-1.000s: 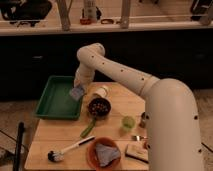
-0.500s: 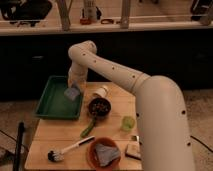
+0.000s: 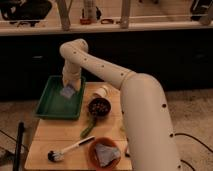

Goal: Place sponge in tray

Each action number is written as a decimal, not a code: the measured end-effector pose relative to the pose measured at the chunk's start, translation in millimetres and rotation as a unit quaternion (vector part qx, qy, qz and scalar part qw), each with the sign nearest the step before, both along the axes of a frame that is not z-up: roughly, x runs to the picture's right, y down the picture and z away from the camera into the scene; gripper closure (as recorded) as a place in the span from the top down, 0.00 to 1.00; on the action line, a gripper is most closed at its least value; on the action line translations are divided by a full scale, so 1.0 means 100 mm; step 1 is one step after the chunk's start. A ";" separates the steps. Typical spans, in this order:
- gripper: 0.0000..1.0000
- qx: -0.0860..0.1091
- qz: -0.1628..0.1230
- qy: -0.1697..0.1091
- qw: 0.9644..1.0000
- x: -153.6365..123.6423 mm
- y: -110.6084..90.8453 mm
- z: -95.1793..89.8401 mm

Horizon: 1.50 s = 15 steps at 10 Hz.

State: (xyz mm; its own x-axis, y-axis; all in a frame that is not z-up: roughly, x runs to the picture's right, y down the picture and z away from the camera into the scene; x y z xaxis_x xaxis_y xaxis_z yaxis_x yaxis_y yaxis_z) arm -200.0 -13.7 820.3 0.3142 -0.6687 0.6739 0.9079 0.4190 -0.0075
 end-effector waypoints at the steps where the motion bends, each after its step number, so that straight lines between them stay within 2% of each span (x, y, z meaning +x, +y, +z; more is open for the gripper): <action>1: 0.00 -0.001 -0.004 -0.001 1.000 -0.04 0.00 0.02; 6: 0.00 -0.006 -0.031 -0.012 0.999 -0.26 0.04 0.18; 11: 0.00 -0.006 -0.057 -0.040 0.998 -0.53 0.14 0.39; 12: 0.03 -0.004 -0.060 -0.050 0.997 -0.59 0.17 0.42; 13: 0.10 -0.005 -0.062 -0.056 0.996 -0.63 0.19 0.46; 15: 0.32 -0.011 -0.066 -0.063 0.996 -0.68 0.26 0.61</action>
